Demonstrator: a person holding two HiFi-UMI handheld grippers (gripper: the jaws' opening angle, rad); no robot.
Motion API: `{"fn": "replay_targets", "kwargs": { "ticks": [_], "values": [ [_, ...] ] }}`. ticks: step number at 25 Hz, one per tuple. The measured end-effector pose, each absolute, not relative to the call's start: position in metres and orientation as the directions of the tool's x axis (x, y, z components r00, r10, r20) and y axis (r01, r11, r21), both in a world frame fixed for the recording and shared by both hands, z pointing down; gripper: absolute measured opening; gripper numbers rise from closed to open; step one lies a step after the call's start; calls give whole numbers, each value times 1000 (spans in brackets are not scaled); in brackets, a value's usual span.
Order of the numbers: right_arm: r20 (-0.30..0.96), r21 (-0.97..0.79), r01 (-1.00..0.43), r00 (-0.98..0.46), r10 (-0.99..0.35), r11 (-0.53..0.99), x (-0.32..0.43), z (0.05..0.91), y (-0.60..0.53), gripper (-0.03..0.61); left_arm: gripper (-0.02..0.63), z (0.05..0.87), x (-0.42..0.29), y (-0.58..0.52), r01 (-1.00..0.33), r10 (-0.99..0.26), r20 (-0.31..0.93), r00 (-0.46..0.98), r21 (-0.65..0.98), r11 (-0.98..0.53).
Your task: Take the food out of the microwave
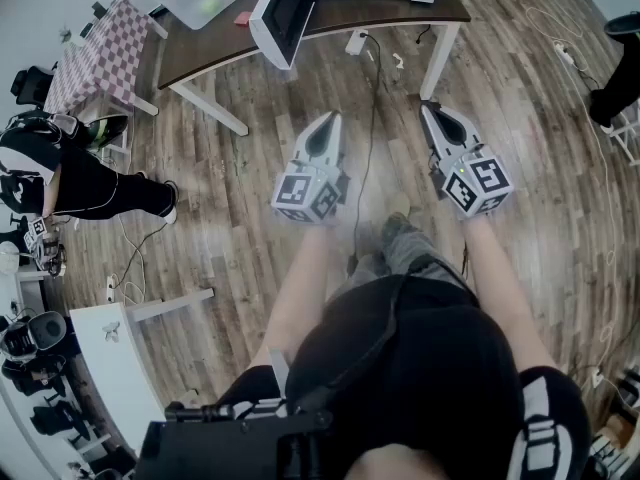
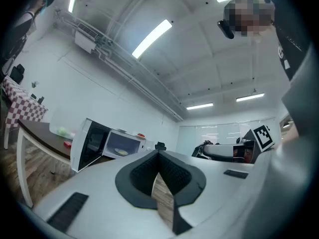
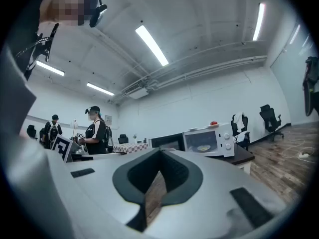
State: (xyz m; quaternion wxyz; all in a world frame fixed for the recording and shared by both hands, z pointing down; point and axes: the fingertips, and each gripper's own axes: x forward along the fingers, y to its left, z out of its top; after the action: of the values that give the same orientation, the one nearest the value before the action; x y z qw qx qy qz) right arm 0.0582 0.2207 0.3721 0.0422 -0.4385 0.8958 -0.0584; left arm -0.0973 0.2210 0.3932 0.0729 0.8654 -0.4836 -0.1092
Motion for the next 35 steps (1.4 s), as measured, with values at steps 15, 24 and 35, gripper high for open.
{"fn": "replay_targets", "kwargs": {
  "ticks": [15,24,35],
  "values": [
    [-22,-186,-750,-643,-765,635,66,390,126,2,6,401,-82,126,-837,-866,-90,492,227,-498],
    [-23,-191,-736,-658,-753,649,80,393,54,2,6,403,-66,54,-842,-871,-89,482,229,-489],
    [0,-190,-735,-663,-748,651,104,403,-13,3,5,409,-41,-17,-841,-875,-99,474,244,-483]
  ]
}}
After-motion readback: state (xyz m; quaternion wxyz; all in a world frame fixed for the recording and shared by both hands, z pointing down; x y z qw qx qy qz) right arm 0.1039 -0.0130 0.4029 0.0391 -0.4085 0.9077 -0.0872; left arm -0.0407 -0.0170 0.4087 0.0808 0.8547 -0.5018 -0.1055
